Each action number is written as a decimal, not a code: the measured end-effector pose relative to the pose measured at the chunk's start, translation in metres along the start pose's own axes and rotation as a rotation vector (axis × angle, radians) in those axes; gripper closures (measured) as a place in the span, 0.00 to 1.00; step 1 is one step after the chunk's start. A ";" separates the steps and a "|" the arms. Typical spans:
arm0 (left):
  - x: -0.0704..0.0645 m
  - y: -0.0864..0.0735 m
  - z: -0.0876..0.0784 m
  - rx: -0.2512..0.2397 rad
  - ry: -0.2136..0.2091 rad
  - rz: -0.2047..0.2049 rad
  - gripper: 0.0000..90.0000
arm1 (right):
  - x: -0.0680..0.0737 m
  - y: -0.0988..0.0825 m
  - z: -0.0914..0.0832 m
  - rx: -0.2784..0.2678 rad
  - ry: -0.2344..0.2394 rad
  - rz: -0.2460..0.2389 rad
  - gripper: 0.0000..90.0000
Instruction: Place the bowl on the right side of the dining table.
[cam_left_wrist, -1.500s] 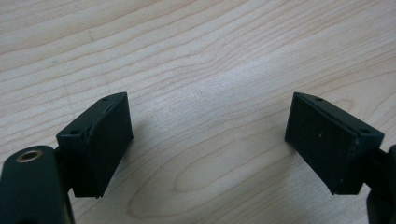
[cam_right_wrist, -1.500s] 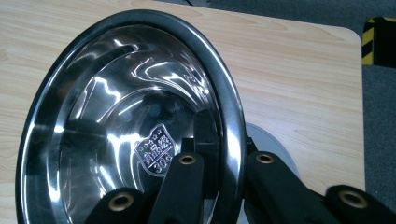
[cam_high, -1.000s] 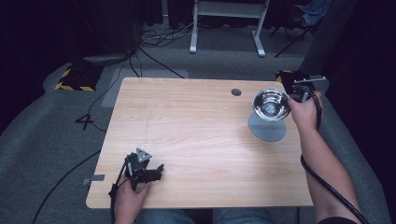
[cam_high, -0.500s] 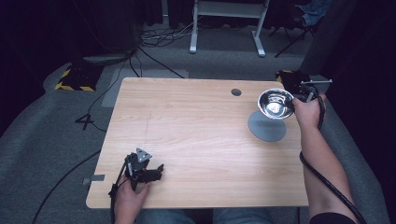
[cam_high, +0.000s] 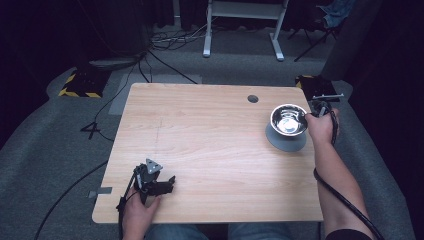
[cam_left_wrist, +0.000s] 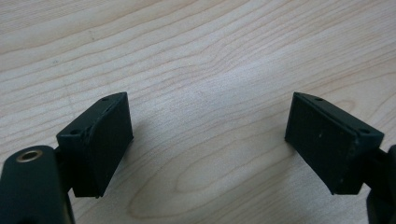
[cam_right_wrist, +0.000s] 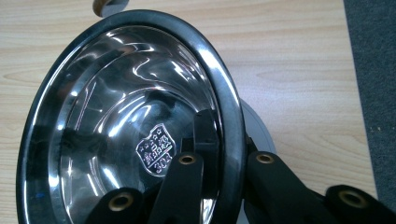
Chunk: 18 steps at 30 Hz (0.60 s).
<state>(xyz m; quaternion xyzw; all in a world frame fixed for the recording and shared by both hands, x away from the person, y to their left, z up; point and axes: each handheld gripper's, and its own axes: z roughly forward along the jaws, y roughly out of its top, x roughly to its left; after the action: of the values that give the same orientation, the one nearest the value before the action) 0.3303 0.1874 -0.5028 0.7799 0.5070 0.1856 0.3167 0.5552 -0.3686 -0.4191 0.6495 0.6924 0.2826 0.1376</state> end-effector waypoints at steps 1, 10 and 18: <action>0.000 0.000 0.000 0.000 0.000 0.000 0.17 | 0.000 -0.001 0.002 0.003 -0.001 0.003 0.97; 0.000 0.000 0.000 0.000 0.000 0.000 0.17 | -0.001 -0.010 0.013 0.030 -0.005 0.011 0.97; 0.000 0.000 0.000 0.000 0.000 0.000 0.17 | -0.002 -0.014 0.020 0.048 -0.007 0.016 0.97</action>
<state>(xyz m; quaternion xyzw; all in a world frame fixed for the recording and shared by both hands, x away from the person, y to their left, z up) 0.3303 0.1874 -0.5028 0.7799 0.5070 0.1856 0.3166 0.5548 -0.3662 -0.4435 0.6592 0.6932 0.2646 0.1219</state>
